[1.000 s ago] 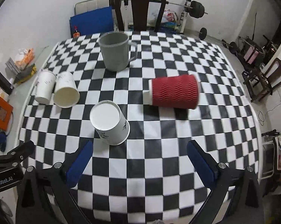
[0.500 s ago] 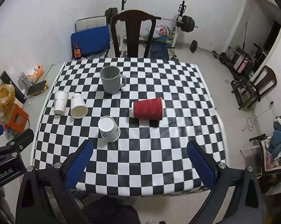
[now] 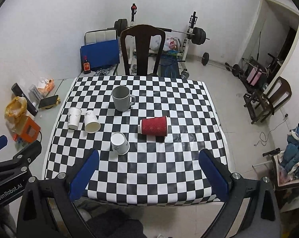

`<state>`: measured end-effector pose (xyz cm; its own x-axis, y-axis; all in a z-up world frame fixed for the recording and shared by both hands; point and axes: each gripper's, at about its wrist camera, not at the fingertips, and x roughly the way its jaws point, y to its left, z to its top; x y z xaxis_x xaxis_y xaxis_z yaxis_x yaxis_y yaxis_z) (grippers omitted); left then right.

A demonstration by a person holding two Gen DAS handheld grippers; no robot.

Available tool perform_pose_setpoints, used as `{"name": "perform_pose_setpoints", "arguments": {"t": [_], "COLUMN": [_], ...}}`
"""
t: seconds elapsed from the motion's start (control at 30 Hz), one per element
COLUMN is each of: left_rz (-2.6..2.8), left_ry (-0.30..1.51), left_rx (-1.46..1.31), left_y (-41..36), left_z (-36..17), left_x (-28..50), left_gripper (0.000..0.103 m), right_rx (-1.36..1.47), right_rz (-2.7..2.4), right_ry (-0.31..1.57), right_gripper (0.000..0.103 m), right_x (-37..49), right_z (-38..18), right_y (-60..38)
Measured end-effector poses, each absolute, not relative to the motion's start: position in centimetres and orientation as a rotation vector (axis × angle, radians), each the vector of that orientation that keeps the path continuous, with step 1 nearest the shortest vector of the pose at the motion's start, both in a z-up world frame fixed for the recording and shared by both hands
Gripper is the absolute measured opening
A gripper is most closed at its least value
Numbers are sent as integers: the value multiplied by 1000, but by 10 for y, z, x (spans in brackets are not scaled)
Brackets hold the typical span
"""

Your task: Flip cup upside down

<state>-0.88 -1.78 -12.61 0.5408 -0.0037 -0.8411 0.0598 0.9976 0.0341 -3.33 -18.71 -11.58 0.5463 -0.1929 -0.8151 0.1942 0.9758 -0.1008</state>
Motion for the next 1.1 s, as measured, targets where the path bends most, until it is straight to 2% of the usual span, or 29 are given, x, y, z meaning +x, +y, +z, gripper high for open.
{"name": "perform_pose_setpoints", "arguments": {"t": [1.1], "left_rz": [-32], "left_ry": [1020], "left_rx": [64], "left_y": [-13], "left_z": [-122], "left_x": [-18], "left_gripper": [103], "right_rx": [8], "right_rz": [-227], "right_ry": [977], "right_gripper": [102], "right_x": [-53], "right_z": [-98], "right_y": [-191]}}
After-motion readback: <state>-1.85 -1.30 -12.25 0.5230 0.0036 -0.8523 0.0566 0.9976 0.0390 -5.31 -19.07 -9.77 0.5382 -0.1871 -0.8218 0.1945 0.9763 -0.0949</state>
